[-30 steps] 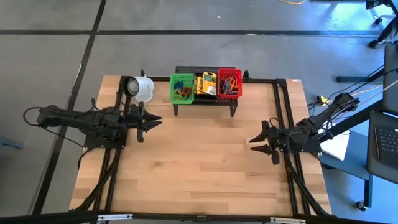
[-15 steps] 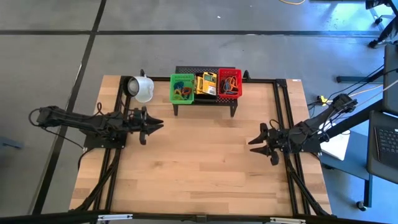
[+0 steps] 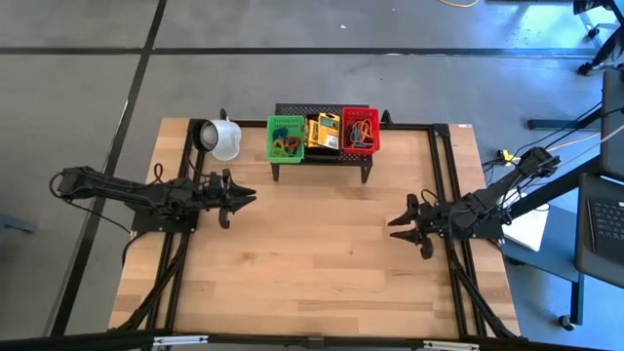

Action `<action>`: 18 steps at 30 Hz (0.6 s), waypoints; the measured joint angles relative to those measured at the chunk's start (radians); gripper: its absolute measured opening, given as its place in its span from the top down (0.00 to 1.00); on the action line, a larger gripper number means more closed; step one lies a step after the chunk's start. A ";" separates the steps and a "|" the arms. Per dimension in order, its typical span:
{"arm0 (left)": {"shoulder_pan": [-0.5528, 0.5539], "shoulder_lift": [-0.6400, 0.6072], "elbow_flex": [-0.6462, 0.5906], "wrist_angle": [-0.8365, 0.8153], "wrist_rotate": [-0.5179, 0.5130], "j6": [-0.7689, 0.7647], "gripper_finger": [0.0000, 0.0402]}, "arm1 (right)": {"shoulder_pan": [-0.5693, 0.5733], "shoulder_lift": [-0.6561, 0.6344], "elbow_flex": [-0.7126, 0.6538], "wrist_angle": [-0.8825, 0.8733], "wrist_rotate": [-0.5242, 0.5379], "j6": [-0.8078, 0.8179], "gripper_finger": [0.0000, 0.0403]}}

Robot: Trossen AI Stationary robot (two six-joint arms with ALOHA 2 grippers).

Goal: Pick & Place Office Desk Supplies
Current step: Return to Home Position

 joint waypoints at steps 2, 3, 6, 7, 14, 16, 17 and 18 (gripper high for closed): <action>0.000 0.000 0.000 0.000 -0.012 0.021 0.77 | 0.000 0.000 -0.002 -0.019 0.064 0.019 0.61; 0.000 0.000 0.000 0.000 -0.026 0.027 0.77 | 0.000 0.000 -0.002 -0.021 0.092 0.020 0.61; 0.000 0.000 0.000 -0.001 -0.060 0.035 0.77 | 0.000 0.000 -0.002 -0.023 0.132 -0.005 0.61; 0.000 0.000 0.000 -0.001 -0.063 0.036 0.77 | 0.000 0.000 -0.002 -0.025 0.137 -0.021 0.61; 0.000 0.000 0.000 -0.011 -0.056 0.036 0.77 | 0.000 0.002 -0.002 -0.038 0.130 -0.080 0.61; 0.000 0.000 0.000 -0.010 -0.055 0.036 0.77 | 0.000 0.002 -0.002 -0.038 0.130 -0.081 0.61; 0.000 0.000 0.000 -0.010 -0.055 0.036 0.77 | 0.000 0.002 -0.002 -0.038 0.130 -0.081 0.61; 0.000 0.000 0.000 -0.010 -0.055 0.036 0.77 | 0.000 0.002 -0.002 -0.038 0.130 -0.081 0.61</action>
